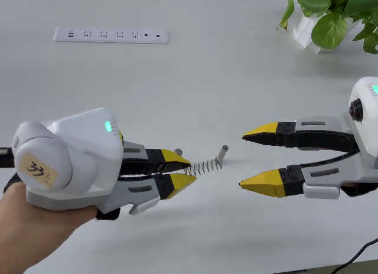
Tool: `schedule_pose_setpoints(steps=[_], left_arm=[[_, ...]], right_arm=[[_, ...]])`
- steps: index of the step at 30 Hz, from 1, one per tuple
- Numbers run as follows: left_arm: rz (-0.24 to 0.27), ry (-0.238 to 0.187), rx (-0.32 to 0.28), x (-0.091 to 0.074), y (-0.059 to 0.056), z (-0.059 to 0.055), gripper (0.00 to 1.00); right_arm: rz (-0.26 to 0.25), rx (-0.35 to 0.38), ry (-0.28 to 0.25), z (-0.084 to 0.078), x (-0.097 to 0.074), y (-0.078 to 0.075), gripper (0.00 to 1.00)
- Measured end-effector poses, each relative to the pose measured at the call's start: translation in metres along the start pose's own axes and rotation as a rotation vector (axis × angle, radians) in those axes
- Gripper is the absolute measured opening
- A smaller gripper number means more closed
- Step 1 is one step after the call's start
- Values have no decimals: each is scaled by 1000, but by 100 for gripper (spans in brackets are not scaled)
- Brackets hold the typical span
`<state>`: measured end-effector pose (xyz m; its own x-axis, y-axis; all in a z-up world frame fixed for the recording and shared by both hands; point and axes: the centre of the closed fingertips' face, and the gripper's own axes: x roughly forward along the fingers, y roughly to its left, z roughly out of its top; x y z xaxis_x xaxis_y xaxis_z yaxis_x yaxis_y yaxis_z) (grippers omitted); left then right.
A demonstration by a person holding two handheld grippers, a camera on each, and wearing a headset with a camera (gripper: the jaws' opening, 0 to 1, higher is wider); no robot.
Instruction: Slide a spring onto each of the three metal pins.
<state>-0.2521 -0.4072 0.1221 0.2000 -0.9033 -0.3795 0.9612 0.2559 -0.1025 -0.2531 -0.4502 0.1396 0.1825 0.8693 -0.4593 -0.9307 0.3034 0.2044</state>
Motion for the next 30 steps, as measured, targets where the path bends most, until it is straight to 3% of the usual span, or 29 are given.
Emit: schedule_pose_setpoints(steps=[8, 21, 30], left_arm=[[-21, -73, -1, -4, -7, 21, 7], [-41, -128, -23, -9, -11, 33, 7], [-53, -135, -26, -10, -12, 33, 7]], right_arm=[[64, 19, -32, 17, 7, 11, 29], [114, 52, -62, 27, 5, 19, 13], [126, 60, -72, 30, 5, 21, 8]])
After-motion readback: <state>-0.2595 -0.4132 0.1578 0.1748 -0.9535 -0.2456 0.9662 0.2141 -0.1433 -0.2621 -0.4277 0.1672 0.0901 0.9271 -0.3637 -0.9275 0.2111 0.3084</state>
